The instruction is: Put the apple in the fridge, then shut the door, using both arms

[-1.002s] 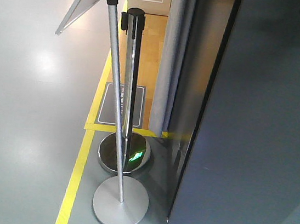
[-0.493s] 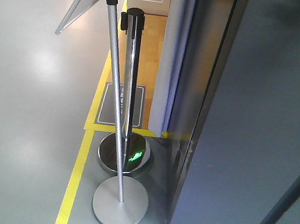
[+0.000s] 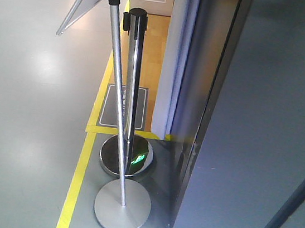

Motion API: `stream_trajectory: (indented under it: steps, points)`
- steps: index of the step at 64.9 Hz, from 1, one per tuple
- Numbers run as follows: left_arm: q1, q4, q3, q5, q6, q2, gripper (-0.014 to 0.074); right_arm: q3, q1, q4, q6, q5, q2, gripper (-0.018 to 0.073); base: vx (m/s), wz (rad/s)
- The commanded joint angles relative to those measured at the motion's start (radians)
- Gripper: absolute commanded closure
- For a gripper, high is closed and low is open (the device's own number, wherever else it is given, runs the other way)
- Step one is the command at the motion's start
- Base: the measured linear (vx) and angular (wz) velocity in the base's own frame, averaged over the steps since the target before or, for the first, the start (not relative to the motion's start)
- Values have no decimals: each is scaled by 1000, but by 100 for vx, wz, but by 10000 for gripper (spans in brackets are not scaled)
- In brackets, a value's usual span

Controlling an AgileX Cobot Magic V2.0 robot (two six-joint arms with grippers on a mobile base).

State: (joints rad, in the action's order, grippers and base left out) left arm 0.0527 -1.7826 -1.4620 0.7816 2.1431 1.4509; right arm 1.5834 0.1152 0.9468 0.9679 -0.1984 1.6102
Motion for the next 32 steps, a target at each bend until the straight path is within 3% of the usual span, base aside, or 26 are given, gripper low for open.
stream_trajectory:
  steps: [1,14,32]
  points:
    - [-2,13,-28,-64,9,-35,603,31,1,-1,13,-49,-97,108,0,0]
    - [-2,27,-28,-62,9,-38,603,31,1,0,12,-230,-180,218,0,0]
    - [-2,62,-28,-16,9,-70,603,30,1,28,11,-469,-263,494,0,0]
